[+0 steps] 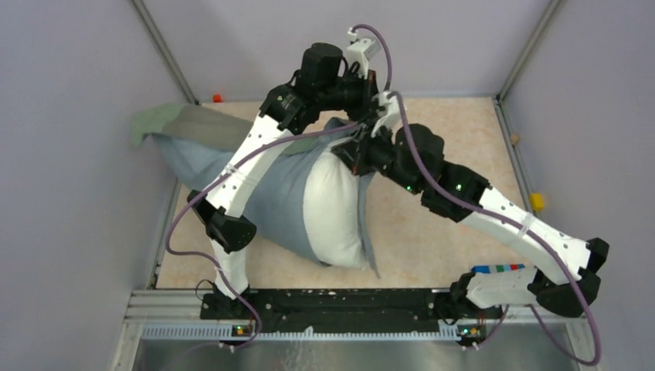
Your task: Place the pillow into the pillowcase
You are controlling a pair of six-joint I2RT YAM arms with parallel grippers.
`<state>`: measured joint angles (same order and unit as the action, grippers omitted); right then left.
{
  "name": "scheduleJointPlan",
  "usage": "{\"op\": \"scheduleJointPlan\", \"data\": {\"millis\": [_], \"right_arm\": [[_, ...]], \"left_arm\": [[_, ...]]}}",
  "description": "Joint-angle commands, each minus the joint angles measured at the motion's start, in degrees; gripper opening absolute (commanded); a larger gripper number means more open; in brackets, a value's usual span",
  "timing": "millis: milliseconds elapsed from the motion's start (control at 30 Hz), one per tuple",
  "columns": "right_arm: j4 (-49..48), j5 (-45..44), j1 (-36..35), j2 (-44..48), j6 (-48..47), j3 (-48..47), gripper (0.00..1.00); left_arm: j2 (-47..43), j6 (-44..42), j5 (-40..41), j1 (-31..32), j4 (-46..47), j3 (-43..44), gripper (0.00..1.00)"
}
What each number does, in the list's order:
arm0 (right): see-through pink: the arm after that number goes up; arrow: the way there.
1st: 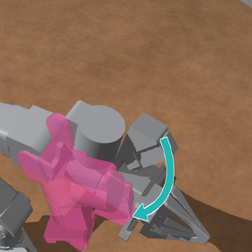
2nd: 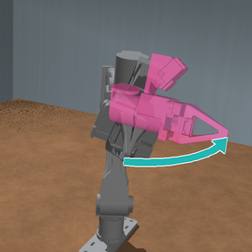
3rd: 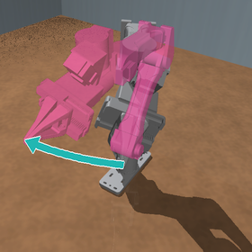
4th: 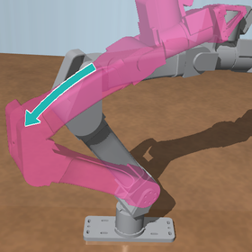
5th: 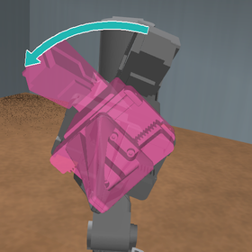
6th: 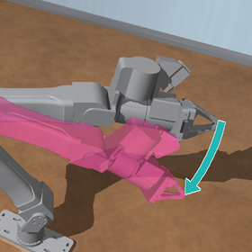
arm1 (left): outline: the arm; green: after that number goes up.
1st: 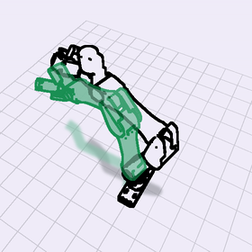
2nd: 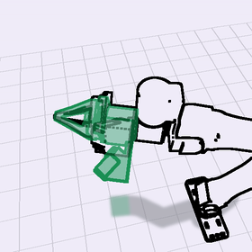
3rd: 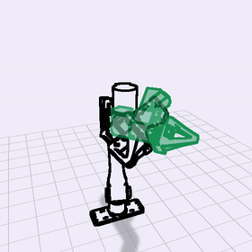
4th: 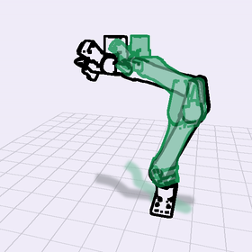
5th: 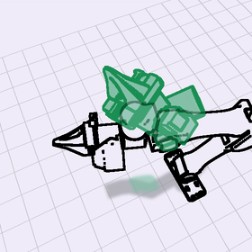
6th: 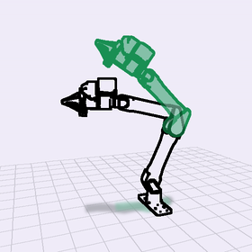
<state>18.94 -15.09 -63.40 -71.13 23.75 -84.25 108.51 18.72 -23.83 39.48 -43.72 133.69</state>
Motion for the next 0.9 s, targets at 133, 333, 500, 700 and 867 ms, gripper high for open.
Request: {"op": "scheduleJointPlan", "data": {"millis": [133, 333, 500, 700, 867], "right_arm": [[-6.7, 15.4, 33.0, 2.4, 22.6, 25.4, 0.00], [-14.9, 27.7, 42.6, -10.9, 23.5, 32.2, 0.00], [-9.9, 28.2, 42.8, -17.0, 19.1, 23.8, 0.00], [-3.3, 24.7, 44.6, -10.1, 16.2, 20.9, 0.54], [0.0, 20.2, 45.2, 0.6, 16.3, 27.7, 0.62]], "left_arm": [[0.3, 1.5, -5.0, 0.1, 7.3, 1.4, 0.56], [-4.6, -0.4, 1.6, 1.4, 7.8, -3.8, 0.99], [-13.9, -3.7, 16.9, 1.8, 9.5, -23.2, 0.99], [-17.8, -9.8, 32.2, 7.0, 6.7, -38.3, 0.99], [-17.1, -10.2, 45.0, 16.1, 4.6, -43.1, 0.99]]}}
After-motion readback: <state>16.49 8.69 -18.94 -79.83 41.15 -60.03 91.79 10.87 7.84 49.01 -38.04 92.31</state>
